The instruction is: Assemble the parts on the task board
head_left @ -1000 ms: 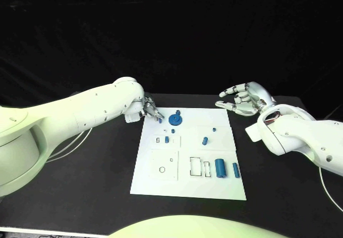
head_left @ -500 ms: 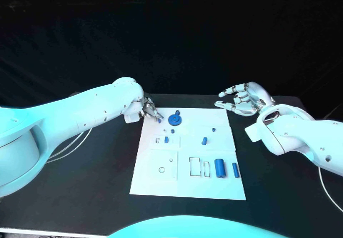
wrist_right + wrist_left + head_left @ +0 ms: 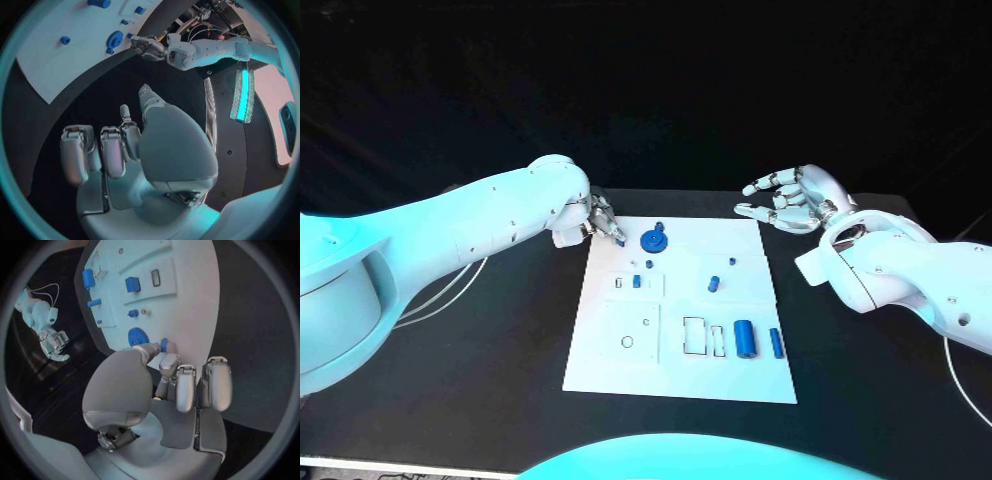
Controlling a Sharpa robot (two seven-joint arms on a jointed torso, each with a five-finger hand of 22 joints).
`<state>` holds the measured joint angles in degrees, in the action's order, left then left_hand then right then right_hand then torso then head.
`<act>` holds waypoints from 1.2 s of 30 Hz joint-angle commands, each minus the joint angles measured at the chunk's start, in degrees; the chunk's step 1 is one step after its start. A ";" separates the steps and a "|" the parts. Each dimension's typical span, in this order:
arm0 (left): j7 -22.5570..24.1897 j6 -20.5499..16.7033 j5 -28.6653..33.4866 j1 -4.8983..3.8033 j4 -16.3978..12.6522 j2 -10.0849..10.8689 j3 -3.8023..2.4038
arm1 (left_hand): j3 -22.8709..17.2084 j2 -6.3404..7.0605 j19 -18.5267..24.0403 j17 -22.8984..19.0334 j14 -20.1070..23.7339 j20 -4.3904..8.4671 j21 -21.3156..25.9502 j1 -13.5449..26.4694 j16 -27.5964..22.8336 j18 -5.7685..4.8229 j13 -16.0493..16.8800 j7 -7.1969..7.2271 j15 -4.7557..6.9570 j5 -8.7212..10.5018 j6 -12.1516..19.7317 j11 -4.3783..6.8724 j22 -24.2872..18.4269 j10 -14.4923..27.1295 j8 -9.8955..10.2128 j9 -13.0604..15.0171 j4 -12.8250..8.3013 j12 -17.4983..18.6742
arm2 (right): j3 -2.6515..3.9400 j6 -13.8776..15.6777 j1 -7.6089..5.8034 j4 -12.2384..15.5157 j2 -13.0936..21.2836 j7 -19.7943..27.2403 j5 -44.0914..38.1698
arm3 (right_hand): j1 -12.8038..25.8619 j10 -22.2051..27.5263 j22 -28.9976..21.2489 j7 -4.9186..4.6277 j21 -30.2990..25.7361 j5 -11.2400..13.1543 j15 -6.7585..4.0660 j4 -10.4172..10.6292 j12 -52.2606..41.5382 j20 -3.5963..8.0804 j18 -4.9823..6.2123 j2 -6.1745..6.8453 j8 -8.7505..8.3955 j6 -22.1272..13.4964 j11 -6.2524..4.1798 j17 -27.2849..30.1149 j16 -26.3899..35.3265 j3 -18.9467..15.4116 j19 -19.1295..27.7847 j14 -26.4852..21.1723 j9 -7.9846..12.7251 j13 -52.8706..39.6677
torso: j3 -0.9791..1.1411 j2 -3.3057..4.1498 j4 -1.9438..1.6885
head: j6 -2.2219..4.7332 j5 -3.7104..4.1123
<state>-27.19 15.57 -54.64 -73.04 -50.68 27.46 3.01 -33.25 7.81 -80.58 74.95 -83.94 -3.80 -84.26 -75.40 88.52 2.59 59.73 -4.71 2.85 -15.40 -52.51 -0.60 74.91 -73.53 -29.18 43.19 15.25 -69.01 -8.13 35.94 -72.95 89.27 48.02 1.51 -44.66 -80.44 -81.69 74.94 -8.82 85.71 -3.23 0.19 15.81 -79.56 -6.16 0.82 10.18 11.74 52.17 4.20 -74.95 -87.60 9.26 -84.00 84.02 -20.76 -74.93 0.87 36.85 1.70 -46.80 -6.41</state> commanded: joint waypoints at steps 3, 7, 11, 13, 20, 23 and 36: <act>1.25 -1.07 2.65 -0.03 -0.50 0.57 -0.03 | -11.32 0.83 -0.48 12.69 -5.35 0.14 -0.17 3.16 0.29 0.24 0.06 0.10 0.02 -0.64 -0.23 0.30 3.92 -0.67 -0.97 2.36 -9.31 -0.14 | 0.02 -0.79 0.03 -0.03 -0.02 0.25 -0.23 | 0.30 0.38 12.41 -0.05 -0.30 -0.23 -0.21 0.25 0.09 0.12 0.34 -0.13 0.43 -0.34 -0.04 -8.29 0.23 -0.07 -3.51 4.32 -0.02 -6.60 | 0.01 -0.05 -0.09 | -0.09 -0.07; 1.37 -2.05 3.56 -0.03 -1.76 1.63 -0.08 | -14.15 1.19 -0.66 12.62 -5.34 0.28 -0.31 5.16 0.25 0.19 0.34 0.29 0.17 -1.60 -0.63 0.52 4.20 -1.06 -1.68 2.87 -11.15 -0.40 | 0.02 -0.82 0.03 -0.07 0.00 0.24 -0.24 | 0.30 0.38 12.41 -0.05 -0.30 -0.23 -0.21 0.25 0.09 0.12 0.34 -0.13 0.43 -0.34 -0.04 -8.29 0.23 -0.07 -3.51 4.32 -0.02 -6.60 | -0.03 -0.05 -0.05 | -0.05 -0.18; 1.39 -3.00 4.99 -0.05 -4.19 3.34 -0.18 | -16.02 1.57 -0.98 12.83 -5.41 0.43 -0.54 6.88 0.36 0.10 0.73 0.52 0.35 -3.11 -1.04 0.70 4.64 -1.52 -2.24 3.21 -12.57 -0.76 | 0.02 -0.84 0.03 -0.11 0.03 0.25 -0.24 | 0.30 0.38 12.41 -0.05 -0.30 -0.23 -0.21 0.25 0.09 0.12 0.34 -0.13 0.43 -0.34 -0.04 -8.29 0.23 -0.07 -3.51 4.32 -0.02 -6.60 | 0.02 -0.18 -0.15 | -0.21 -0.27; 1.31 -3.33 5.66 -0.07 -5.86 4.43 -0.23 | -16.82 1.75 -1.11 12.99 -5.46 0.54 -0.65 7.93 0.44 0.06 0.99 0.67 0.47 -4.54 -1.34 0.84 4.83 -1.85 -2.52 3.34 -13.35 -0.99 | 0.02 -0.84 0.03 -0.11 0.06 0.25 -0.24 | 0.30 0.38 12.41 -0.05 -0.30 -0.23 -0.21 0.25 0.09 0.12 0.34 -0.13 0.43 -0.34 -0.04 -8.29 0.23 -0.07 -3.51 4.32 -0.02 -6.60 | 0.06 -0.16 -0.15 | -0.10 -0.35; 1.21 -5.80 5.25 -0.15 -15.15 9.82 -0.29 | -17.98 2.09 -1.74 13.34 -5.57 0.84 -1.10 10.27 0.62 -0.13 1.95 1.07 0.79 -8.25 -2.17 1.22 5.68 -2.81 -3.01 3.47 -15.22 -1.71 | 0.01 -0.88 0.03 -0.16 0.17 0.25 -0.25 | 0.32 0.42 12.38 -0.04 -0.35 -0.22 -0.22 0.28 0.14 0.12 0.35 -0.13 0.48 -0.36 -0.05 -8.21 0.26 -0.11 -3.49 4.31 -0.03 -6.55 | 0.15 -0.55 -0.38 | -0.48 -0.40; 1.52 -7.48 4.04 -0.13 -19.48 12.14 -0.27 | -18.32 2.22 -2.25 13.54 -5.63 0.98 -1.45 10.98 0.72 -0.28 2.64 1.29 0.96 -9.45 -2.65 1.42 6.33 -3.38 -3.18 3.46 -15.95 -2.22 | 0.01 -0.90 0.03 -0.14 0.28 0.26 -0.25 | 0.32 0.42 12.38 -0.04 -0.35 -0.22 -0.22 0.28 0.14 0.12 0.35 -0.13 0.48 -0.36 -0.05 -8.21 0.26 -0.11 -3.49 4.31 -0.03 -6.55 | 0.13 -0.62 -0.49 | -0.61 -0.24; 2.37 -12.50 -4.46 1.57 -32.06 18.50 0.06 | -18.97 2.48 -3.42 14.40 -5.88 1.23 -2.20 11.84 1.15 -0.65 3.24 1.65 1.24 -10.95 -3.49 1.76 7.79 -4.05 -3.30 3.31 -17.00 -2.66 | -0.02 -0.96 0.25 -0.03 0.79 0.27 -0.26 | 0.27 0.45 12.36 -0.04 -0.39 -0.22 -0.23 0.25 0.18 0.13 0.36 -0.10 0.51 -0.39 -0.05 -8.19 0.28 -0.14 -3.48 4.30 -0.03 -6.51 | 0.03 -0.55 -0.59 | -0.72 -0.57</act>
<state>-25.88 5.59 -55.24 -71.54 -82.18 45.90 3.10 -41.19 10.73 -83.57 74.93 -83.94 -2.66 -86.25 -63.74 89.41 2.59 62.92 -3.75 3.68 -26.15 -54.76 1.14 74.95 -77.34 -32.17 46.45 9.76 -71.45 -8.16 35.77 -72.76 89.16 48.80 1.44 -44.66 -80.44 -81.69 74.91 -8.82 85.71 -3.23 0.19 15.80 -79.56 -6.16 0.82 10.18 11.97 52.17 4.20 -74.92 -87.60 9.26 -84.00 84.02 -20.76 -74.92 0.93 36.30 1.16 -47.43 -6.88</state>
